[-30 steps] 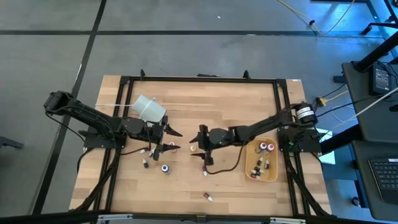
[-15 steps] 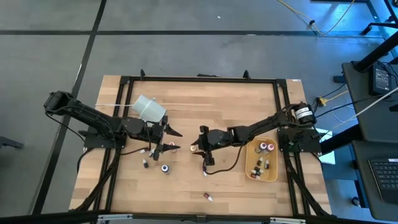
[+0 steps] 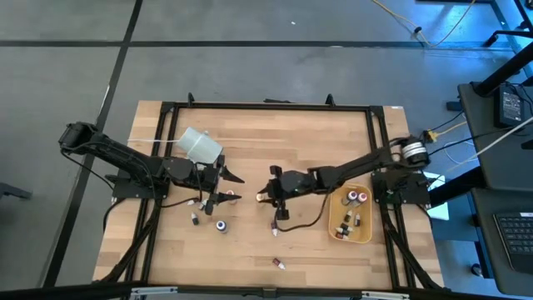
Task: Pick & Place food coloring
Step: Put the large yellow food coloring bottle into the yellow bin
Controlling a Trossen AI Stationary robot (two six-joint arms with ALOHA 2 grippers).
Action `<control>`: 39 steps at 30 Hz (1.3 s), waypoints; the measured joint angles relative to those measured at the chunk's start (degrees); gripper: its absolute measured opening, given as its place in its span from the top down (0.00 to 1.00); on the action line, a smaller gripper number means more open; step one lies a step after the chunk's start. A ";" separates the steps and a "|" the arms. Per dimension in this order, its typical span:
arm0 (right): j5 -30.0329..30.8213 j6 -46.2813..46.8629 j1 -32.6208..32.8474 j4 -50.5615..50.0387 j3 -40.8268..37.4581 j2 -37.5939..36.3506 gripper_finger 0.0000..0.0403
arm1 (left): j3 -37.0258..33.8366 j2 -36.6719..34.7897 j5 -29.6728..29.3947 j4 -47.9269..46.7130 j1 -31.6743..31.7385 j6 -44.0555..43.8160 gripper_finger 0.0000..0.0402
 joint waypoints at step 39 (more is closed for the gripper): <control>45.55 71.42 42.73 -67.02 -15.70 -38.50 0.69 | 0.00 0.00 -1.81 -0.35 0.02 0.02 0.43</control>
